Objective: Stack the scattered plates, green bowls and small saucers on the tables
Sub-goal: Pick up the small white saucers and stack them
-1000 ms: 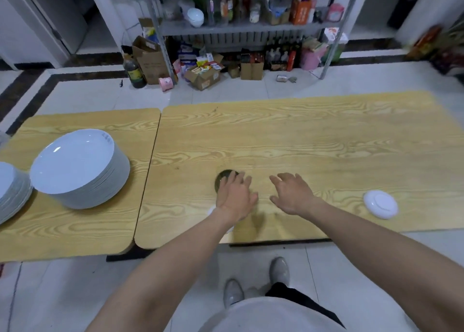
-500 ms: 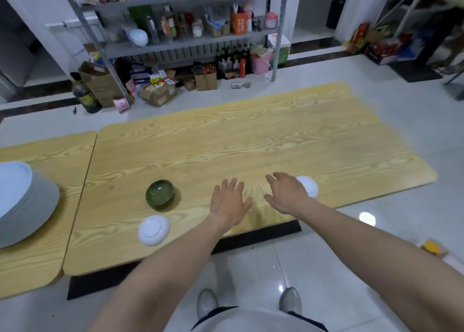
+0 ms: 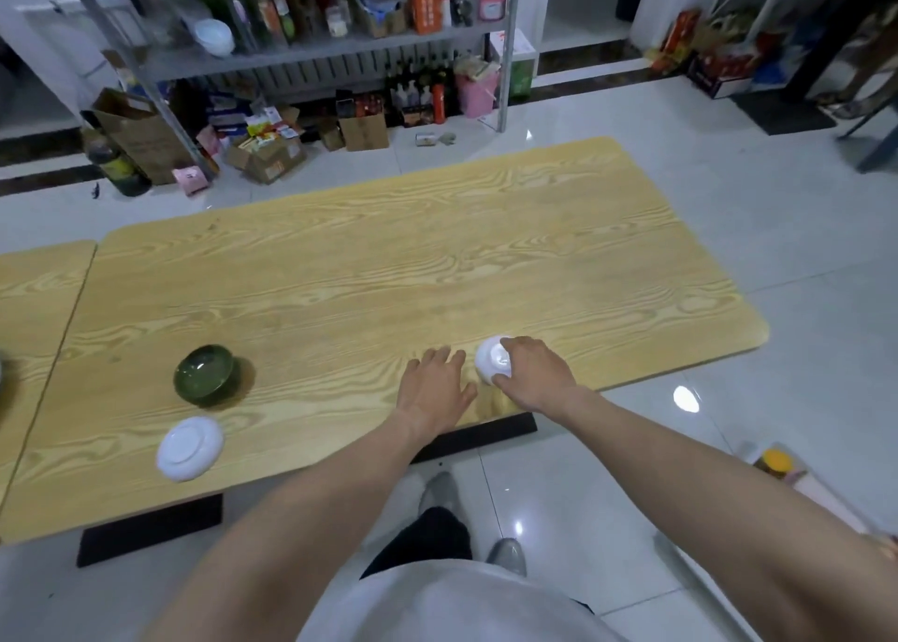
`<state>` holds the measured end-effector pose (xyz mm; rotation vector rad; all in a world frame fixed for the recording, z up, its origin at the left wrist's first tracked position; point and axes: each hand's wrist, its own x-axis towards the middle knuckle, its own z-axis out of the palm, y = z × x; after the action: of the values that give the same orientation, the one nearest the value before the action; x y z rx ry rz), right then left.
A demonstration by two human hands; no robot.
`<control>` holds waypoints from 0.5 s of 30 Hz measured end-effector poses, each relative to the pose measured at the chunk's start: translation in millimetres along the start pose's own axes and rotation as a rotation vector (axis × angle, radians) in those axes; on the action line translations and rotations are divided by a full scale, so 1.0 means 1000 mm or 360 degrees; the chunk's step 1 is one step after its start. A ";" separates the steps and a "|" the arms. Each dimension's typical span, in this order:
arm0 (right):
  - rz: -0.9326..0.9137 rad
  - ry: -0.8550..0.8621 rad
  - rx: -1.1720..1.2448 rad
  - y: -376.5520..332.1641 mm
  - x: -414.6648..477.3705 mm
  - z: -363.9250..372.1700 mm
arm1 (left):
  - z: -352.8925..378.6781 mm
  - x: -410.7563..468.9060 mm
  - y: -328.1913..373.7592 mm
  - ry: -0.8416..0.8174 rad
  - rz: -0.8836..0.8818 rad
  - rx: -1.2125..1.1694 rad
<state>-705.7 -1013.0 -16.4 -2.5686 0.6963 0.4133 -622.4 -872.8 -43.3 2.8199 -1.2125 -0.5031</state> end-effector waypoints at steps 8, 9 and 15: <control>0.0922 0.0106 0.1367 0.025 0.040 0.019 | 0.013 0.050 0.019 -0.0146 -0.0794 -0.1422; 0.1001 0.0117 0.1409 0.029 0.044 0.022 | 0.013 0.054 0.021 -0.0160 -0.0906 -0.1620; 0.1274 0.0148 0.1559 0.043 0.060 0.034 | 0.015 0.073 0.024 -0.0193 -0.1142 -0.1891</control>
<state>-684.4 -1053.5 -83.8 -1.3315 1.4966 0.1142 -596.8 -939.6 -74.7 2.0096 0.2201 -0.9798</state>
